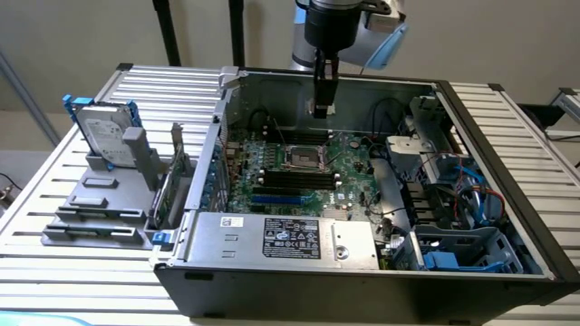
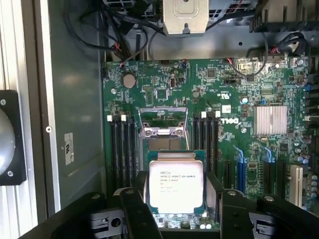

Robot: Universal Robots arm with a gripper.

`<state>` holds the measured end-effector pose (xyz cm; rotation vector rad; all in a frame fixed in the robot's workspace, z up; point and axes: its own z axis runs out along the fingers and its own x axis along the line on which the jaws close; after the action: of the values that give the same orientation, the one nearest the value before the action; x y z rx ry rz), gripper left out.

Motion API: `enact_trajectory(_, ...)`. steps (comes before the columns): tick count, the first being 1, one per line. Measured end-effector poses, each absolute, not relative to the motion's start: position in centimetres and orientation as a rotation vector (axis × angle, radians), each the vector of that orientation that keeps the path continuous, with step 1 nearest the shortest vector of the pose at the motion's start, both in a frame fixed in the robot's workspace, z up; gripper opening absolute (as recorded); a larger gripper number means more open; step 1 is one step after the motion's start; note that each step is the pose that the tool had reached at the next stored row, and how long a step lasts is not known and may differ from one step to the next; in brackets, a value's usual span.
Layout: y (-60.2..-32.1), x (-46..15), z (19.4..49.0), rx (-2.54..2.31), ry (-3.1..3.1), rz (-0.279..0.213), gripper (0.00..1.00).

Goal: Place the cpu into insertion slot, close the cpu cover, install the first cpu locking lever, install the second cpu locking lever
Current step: 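Place the cpu into insertion slot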

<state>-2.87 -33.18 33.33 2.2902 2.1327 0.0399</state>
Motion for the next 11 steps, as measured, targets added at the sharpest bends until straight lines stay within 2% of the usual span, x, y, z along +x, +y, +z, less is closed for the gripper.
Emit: enact_trajectory(11, -33.2, -3.1, 31.6, 2.283, 2.140, 0.041, 0.55)
